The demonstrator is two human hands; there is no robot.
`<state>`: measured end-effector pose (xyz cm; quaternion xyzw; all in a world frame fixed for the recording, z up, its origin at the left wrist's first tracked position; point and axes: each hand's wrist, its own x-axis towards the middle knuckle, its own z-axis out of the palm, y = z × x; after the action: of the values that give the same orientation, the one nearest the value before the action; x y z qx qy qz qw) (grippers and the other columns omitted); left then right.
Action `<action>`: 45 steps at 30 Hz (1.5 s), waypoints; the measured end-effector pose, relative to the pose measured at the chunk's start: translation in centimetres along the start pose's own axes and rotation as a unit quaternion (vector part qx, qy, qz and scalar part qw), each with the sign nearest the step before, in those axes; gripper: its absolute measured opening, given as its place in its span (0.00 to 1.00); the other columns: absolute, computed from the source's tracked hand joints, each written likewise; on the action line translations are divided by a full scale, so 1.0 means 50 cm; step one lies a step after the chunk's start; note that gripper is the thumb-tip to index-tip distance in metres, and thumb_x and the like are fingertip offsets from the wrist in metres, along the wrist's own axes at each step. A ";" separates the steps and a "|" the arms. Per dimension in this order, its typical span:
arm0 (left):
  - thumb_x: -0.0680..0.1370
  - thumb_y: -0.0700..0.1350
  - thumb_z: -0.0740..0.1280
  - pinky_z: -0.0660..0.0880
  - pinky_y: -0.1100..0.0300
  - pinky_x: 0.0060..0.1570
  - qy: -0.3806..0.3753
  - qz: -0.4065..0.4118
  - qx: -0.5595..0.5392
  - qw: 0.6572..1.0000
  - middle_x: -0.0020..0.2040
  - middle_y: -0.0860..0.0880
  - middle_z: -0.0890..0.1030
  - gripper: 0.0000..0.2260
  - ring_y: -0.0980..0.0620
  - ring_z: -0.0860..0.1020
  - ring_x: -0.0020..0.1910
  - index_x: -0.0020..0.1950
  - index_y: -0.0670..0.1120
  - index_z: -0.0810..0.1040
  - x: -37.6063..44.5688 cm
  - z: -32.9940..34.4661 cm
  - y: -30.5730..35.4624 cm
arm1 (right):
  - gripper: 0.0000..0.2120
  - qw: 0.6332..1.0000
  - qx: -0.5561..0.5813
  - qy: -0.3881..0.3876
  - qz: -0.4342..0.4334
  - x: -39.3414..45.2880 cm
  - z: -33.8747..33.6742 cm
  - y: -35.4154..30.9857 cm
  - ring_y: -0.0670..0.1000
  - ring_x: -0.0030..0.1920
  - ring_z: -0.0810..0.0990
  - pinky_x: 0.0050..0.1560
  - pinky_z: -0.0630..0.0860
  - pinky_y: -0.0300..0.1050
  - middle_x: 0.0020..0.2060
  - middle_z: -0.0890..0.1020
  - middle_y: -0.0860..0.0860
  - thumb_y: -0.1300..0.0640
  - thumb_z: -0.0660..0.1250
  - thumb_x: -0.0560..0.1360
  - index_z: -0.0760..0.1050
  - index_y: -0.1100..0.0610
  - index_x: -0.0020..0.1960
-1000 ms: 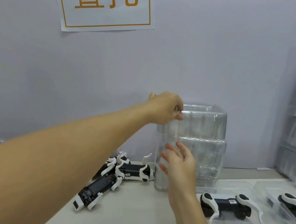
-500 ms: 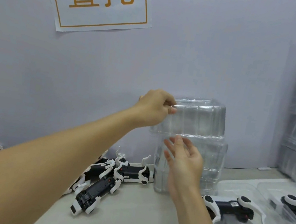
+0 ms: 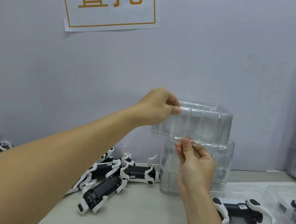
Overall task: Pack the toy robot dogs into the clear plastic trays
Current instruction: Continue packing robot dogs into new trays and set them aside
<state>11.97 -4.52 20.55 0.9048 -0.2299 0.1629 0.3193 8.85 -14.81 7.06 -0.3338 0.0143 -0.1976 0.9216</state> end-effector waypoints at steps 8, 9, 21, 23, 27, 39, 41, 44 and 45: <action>0.78 0.41 0.72 0.76 0.62 0.57 0.010 -0.008 -0.019 1.000 0.42 0.51 0.83 0.03 0.56 0.81 0.46 0.49 0.44 0.85 0.002 0.005 0.003 | 0.02 1.000 0.001 0.013 -0.011 0.001 -0.002 0.002 0.46 0.34 0.84 0.38 0.79 0.33 0.33 0.85 0.50 0.67 0.69 0.75 0.78 0.62 0.44; 0.77 0.41 0.72 0.76 0.61 0.57 0.014 -0.011 -0.021 1.000 0.42 0.51 0.84 0.03 0.56 0.81 0.45 0.49 0.44 0.85 0.003 0.005 0.003 | 0.02 1.000 -0.001 0.012 -0.012 0.002 -0.002 0.003 0.46 0.35 0.84 0.38 0.79 0.33 0.33 0.85 0.50 0.66 0.70 0.75 0.79 0.61 0.44; 0.77 0.44 0.72 0.73 0.48 0.65 0.047 -0.028 -0.011 0.998 0.41 0.55 0.84 0.06 0.51 0.82 0.52 0.41 0.53 0.83 0.007 0.016 0.012 | 0.03 1.000 -0.008 0.021 -0.012 0.005 -0.002 -0.003 0.46 0.33 0.84 0.38 0.79 0.34 0.30 0.84 0.49 0.67 0.71 0.75 0.77 0.63 0.43; 0.77 0.45 0.72 0.72 0.47 0.66 0.050 -0.027 -0.004 0.998 0.41 0.55 0.84 0.06 0.50 0.82 0.53 0.41 0.54 0.83 0.009 0.015 0.016 | 0.04 1.000 -0.013 0.024 -0.012 0.005 -0.002 -0.004 0.46 0.33 0.84 0.38 0.79 0.34 0.30 0.84 0.49 0.67 0.71 0.74 0.77 0.63 0.42; 0.78 0.45 0.71 0.75 0.52 0.62 0.060 -0.032 -0.009 0.998 0.44 0.51 0.85 0.07 0.50 0.81 0.53 0.40 0.50 0.84 0.017 0.004 0.021 | 0.06 0.999 -0.033 0.029 -0.012 0.003 -0.002 -0.004 0.46 0.34 0.84 0.38 0.79 0.33 0.29 0.84 0.48 0.67 0.71 0.75 0.77 0.62 0.40; 0.82 0.44 0.64 0.72 0.66 0.46 0.350 -0.049 -0.143 0.924 0.41 0.52 0.81 0.07 0.55 0.77 0.43 0.50 0.47 0.82 -0.002 -0.059 0.011 | 0.03 0.998 -0.033 0.046 0.022 0.016 -0.019 -0.027 0.46 0.35 0.85 0.37 0.78 0.31 0.30 0.84 0.47 0.68 0.68 0.77 0.77 0.63 0.44; 0.82 0.44 0.63 0.70 0.71 0.43 0.397 -0.049 -0.164 0.902 0.40 0.53 0.81 0.07 0.58 0.77 0.41 0.49 0.47 0.80 -0.048 -0.063 -0.013 | 0.02 0.998 -0.034 0.048 0.019 0.018 -0.020 -0.035 0.45 0.36 0.85 0.37 0.78 0.31 0.30 0.84 0.46 0.67 0.68 0.77 0.78 0.63 0.45; 0.83 0.45 0.63 0.68 0.78 0.41 0.431 -0.067 -0.160 0.885 0.42 0.56 0.82 0.07 0.70 0.77 0.39 0.49 0.49 0.80 -0.151 -0.056 -0.063 | 0.04 0.997 -0.063 0.050 0.018 0.021 -0.022 -0.046 0.45 0.36 0.86 0.37 0.78 0.30 0.30 0.85 0.48 0.65 0.68 0.78 0.78 0.63 0.45; 0.83 0.46 0.63 0.67 0.80 0.41 0.434 -0.079 -0.159 0.883 0.43 0.57 0.82 0.07 0.71 0.77 0.40 0.49 0.50 0.80 -0.190 -0.050 -0.080 | 0.04 0.995 -0.079 0.050 0.020 0.023 -0.023 -0.050 0.45 0.36 0.86 0.36 0.78 0.30 0.30 0.85 0.49 0.64 0.68 0.78 0.78 0.64 0.45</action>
<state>5.70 2.85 16.18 0.6957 -0.0186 0.4749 0.5387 8.83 -17.68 7.83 -0.3948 0.0827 -0.1936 0.8943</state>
